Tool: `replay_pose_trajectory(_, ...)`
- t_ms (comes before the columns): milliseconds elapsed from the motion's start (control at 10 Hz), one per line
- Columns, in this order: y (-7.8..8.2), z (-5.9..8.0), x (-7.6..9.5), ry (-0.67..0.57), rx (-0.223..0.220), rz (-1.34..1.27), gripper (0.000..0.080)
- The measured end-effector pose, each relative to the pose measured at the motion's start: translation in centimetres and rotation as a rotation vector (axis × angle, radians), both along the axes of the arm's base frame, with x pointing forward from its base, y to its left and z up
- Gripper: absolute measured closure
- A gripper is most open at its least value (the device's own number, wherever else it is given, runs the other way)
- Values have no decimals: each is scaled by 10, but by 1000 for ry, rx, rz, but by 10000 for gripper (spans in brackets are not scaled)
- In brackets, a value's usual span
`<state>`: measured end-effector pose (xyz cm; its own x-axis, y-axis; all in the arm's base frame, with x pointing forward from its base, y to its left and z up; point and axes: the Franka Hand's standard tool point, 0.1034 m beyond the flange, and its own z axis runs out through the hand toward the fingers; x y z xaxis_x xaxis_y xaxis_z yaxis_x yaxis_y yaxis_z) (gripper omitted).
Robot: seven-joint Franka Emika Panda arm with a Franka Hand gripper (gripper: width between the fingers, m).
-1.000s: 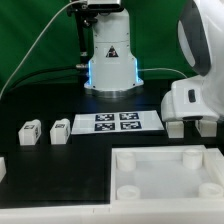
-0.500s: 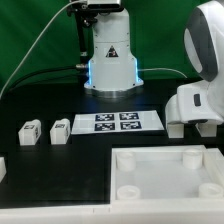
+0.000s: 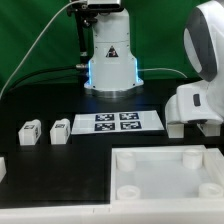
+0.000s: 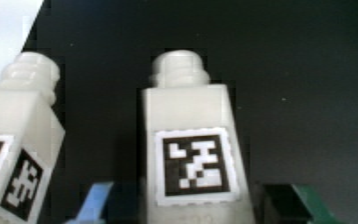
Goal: Assemble one leg
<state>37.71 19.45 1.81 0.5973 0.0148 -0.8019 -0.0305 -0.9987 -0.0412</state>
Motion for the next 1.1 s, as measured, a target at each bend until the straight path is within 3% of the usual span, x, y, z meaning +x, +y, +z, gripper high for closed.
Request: replay_pose_trajectory(1100, 0, 0, 1, -5, 0, 0, 509)
